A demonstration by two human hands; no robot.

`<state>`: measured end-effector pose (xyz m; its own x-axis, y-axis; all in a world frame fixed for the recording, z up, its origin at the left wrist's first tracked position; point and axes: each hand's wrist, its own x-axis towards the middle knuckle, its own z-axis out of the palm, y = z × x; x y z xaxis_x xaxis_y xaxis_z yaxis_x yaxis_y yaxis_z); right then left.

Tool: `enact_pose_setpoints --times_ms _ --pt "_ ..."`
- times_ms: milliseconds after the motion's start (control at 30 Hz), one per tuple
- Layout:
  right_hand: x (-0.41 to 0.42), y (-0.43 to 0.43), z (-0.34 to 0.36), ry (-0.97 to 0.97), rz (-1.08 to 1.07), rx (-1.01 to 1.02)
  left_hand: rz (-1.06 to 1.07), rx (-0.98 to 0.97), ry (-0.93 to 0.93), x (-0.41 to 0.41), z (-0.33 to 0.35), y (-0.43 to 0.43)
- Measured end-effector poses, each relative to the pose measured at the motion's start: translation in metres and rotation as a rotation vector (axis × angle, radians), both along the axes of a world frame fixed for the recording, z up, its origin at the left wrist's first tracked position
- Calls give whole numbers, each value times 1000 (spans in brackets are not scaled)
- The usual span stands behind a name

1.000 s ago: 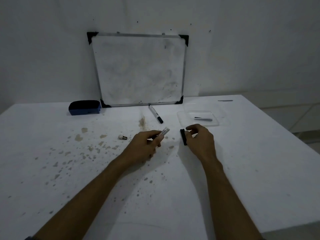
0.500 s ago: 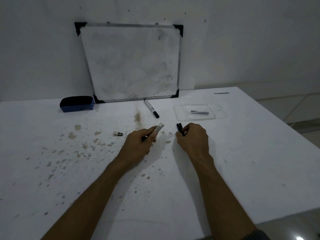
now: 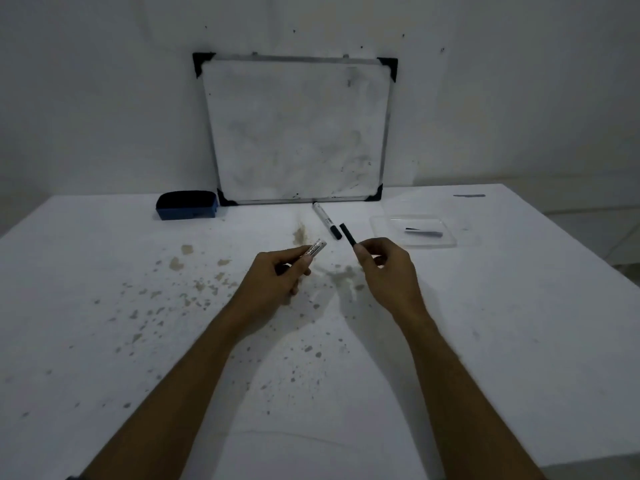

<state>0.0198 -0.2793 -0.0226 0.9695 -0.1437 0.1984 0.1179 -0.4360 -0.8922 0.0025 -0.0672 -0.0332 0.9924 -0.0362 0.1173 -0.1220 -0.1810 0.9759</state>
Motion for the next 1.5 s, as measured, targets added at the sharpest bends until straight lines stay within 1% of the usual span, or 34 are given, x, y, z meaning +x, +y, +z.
enact_pose_setpoints --times_ms 100,200,233,267,400,533,667,800,867,967,1033,1167,1233,1300,1400,1433,1500 --pt "-4 13 5 92 154 292 -47 -6 48 -1 10 16" --pt "-6 23 4 185 206 692 -118 -55 51 -4 17 25" --pt "-6 25 3 209 213 768 -135 -69 47 -4 18 27" --pt "-6 27 2 221 219 791 -148 -71 44 -4 18 29" --pt "-6 29 0 224 232 752 -160 -15 33 -3 17 28" --pt "-4 23 1 219 228 758 -149 -69 36 -4 18 29" --pt "-2 19 1 166 220 719 -146 -26 46 -1 14 32" --pt "-1 18 -1 212 252 747 -152 15 46 0 11 34" --pt "-2 16 -1 178 245 608 -133 32 42 0 11 33" --pt "-4 11 3 66 204 266 -89 106 2 2 10 33" --pt "-3 9 3 8 238 164 -101 167 -26 2 10 32" --pt "-10 16 4 -32 394 202 -150 199 -29 1 14 28" --pt "-13 24 4 -100 368 246 -146 136 -31 -1 18 27" --pt "-15 33 5 -161 303 346 -143 58 -29 -4 23 29" --pt "-20 42 7 -187 253 448 -202 16 -22 -7 32 29" --pt "-22 43 7 -190 255 430 -225 14 -15 -9 34 28" --pt "-22 44 4 -232 271 301 -235 19 13 -10 37 31"
